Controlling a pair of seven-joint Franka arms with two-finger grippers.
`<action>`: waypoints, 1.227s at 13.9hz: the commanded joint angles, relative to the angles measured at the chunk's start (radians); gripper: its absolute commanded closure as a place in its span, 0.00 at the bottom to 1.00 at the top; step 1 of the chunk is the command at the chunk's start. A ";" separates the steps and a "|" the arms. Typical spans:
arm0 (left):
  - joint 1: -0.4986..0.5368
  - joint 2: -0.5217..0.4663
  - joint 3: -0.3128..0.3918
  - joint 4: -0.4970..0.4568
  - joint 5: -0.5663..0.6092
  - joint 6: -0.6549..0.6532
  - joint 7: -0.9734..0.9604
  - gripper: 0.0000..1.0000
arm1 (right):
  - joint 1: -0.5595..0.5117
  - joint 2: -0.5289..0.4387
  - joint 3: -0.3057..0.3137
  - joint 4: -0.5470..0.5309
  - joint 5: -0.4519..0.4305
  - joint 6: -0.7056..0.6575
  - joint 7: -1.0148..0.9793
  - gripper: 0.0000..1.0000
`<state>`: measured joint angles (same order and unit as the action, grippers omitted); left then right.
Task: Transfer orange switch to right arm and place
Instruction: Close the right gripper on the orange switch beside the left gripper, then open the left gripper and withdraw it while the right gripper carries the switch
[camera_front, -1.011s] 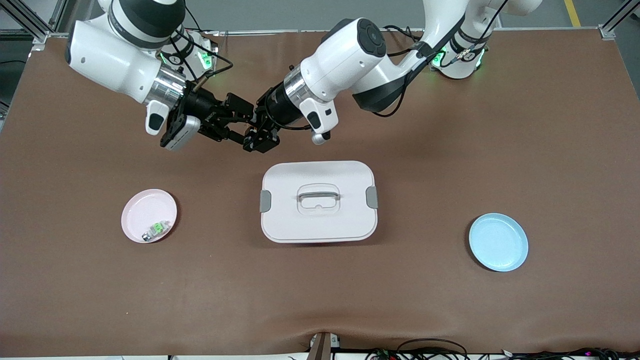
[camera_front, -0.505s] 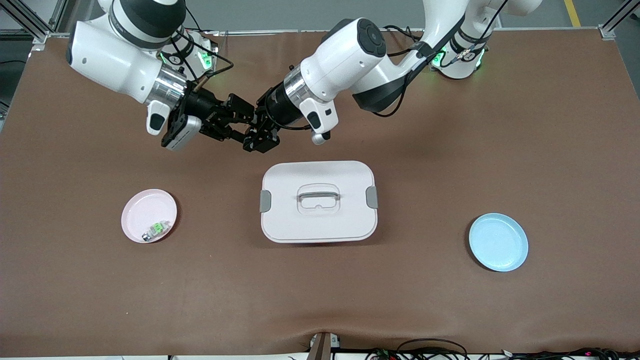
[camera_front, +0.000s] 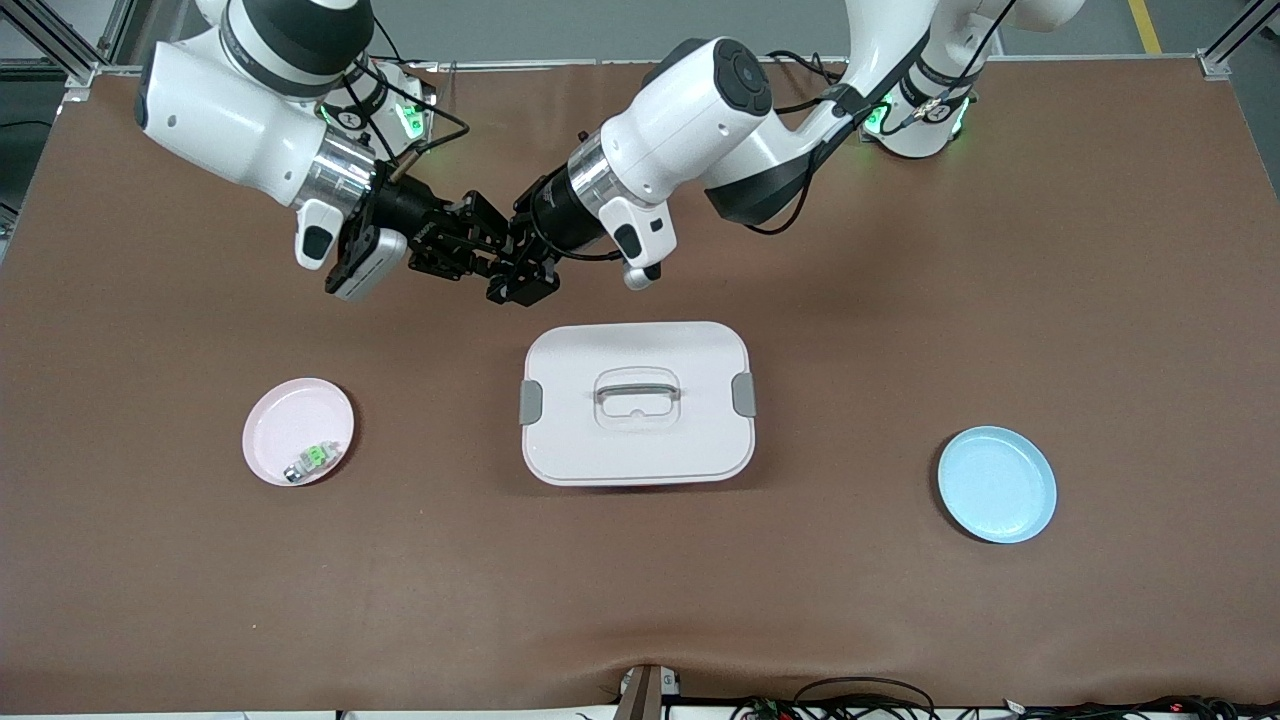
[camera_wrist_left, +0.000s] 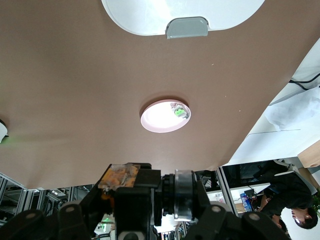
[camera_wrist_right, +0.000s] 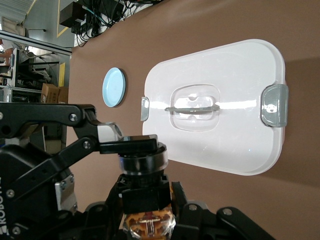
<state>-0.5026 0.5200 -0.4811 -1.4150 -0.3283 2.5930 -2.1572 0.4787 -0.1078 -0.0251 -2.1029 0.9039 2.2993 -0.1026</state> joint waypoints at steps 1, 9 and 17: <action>-0.005 -0.003 0.001 0.004 0.018 0.024 -0.013 0.81 | 0.003 -0.013 -0.002 -0.005 0.003 -0.006 0.020 1.00; 0.007 -0.009 0.001 0.005 0.018 0.024 0.005 0.00 | -0.006 -0.007 -0.007 0.004 -0.260 -0.032 0.018 1.00; 0.068 -0.060 -0.007 -0.032 0.015 -0.170 0.268 0.00 | -0.195 0.003 -0.007 0.047 -0.448 -0.256 -0.320 1.00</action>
<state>-0.4584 0.5019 -0.4808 -1.4148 -0.3251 2.4864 -1.9495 0.3479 -0.1073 -0.0400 -2.0743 0.4795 2.0990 -0.3276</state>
